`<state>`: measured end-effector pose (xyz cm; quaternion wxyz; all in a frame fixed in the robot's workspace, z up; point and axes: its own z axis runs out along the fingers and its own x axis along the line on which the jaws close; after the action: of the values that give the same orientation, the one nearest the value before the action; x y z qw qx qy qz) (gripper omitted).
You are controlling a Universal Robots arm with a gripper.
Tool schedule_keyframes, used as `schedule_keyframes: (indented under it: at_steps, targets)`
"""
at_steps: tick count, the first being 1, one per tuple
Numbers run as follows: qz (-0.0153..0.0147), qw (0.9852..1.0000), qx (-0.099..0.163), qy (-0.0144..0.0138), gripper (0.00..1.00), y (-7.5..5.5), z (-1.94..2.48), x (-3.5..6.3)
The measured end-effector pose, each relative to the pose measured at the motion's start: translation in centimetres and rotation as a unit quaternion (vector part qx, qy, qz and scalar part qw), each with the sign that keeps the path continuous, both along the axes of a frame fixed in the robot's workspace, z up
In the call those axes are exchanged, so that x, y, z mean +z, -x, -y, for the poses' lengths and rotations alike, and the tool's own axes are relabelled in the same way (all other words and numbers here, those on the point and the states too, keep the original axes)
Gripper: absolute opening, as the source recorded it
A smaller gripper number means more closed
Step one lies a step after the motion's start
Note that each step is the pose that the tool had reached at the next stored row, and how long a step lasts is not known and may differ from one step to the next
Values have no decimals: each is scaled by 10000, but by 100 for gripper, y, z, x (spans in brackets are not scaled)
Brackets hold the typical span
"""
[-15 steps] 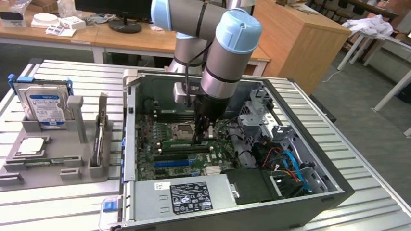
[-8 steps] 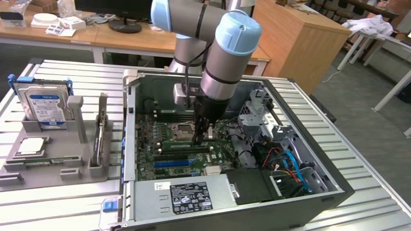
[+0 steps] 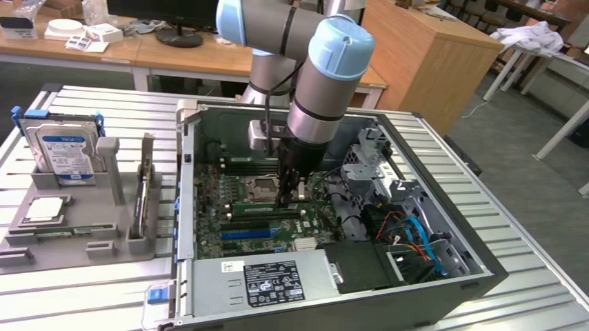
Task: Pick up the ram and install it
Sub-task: 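Insert the ram into the slot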
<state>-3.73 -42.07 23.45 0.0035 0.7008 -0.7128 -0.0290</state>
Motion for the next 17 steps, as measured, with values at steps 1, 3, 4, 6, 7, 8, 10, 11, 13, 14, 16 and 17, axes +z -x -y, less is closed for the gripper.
schedule_keyframes:
  at_steps: [1, 3, 4, 6, 7, 8, 10, 11, 13, 14, 16, 17]
  targets:
    - [0, 10000, 0, 0, 12, 0, 0, 0]
    - [0, 10000, 0, 0, 12, 0, 0, -1]
    - [0, 10000, 0, 0, 12, 0, 0, -2]
    - [0, 10000, 0, 0, 12, 0, 0, -2]
    - [1, 10000, 0, -2, 12, 0, -1, -6]
    - [1, 10000, 0, -3, 12, 0, -1, -12]
    - [0, 10000, 0, 1, 12, 0, 0, -16]
    - [0, 10000, 0, 1, 12, 0, 0, -16]
    - [0, 10000, 0, 1, 12, 0, 0, -17]
    - [0, 10000, 0, 0, 12, 0, 0, -18]
    - [1, 10000, 0, -2, 12, 0, -5, -22]
    - [1, 10000, 0, -2, 12, 0, -7, -23]
